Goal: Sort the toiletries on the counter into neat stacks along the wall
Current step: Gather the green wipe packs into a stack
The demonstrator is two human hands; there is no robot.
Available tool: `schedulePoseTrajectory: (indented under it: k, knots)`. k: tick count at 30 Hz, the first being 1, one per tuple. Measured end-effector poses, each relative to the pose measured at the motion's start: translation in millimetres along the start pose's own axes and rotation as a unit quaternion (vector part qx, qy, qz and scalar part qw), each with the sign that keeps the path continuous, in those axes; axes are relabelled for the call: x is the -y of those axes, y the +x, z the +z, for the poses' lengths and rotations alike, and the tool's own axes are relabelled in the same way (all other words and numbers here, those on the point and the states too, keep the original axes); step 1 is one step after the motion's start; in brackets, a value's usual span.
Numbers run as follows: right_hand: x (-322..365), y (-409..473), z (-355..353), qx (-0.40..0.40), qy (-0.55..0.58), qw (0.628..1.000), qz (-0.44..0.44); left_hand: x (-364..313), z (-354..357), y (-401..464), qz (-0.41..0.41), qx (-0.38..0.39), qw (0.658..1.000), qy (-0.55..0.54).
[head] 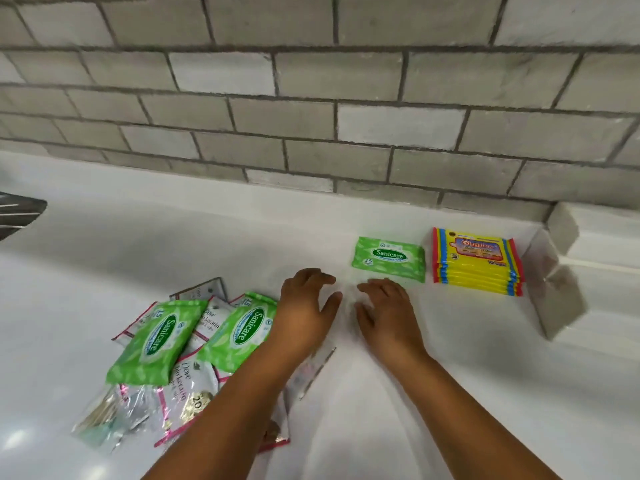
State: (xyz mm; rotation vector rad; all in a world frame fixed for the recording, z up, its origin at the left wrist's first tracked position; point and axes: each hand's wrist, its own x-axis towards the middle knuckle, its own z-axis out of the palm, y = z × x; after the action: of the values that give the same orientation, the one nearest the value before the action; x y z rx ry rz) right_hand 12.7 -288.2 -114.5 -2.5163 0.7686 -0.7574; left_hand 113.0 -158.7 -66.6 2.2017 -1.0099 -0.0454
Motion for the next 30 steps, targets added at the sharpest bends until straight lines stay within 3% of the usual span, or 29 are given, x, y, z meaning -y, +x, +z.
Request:
schedulePoseTrajectory:
  k: [5, 12, 16, 20, 30]
  knots:
    - [89, -24, 15, 0.071, 0.057, 0.996, 0.001, 58, -87, -34, -0.009, -0.031, 0.999, 0.039]
    - [133, -44, 23, 0.114, 0.1, 0.984, 0.091, 119, -141, -60, -0.092, -0.033, 0.994, 0.038]
    - [157, -47, 45, 0.156, 0.024, 0.975, 0.155, 153, -162, -69, -0.149, 0.005, 0.985, 0.089]
    - [179, -48, 55, 0.147, -0.053, 0.965, 0.211, 178, -168, -69, -0.186, 0.034, 0.973, 0.133]
    - [207, -44, 64, 0.146, -0.118, 0.939, 0.29, 202, -169, -56, -0.209, 0.103, 0.967, 0.103]
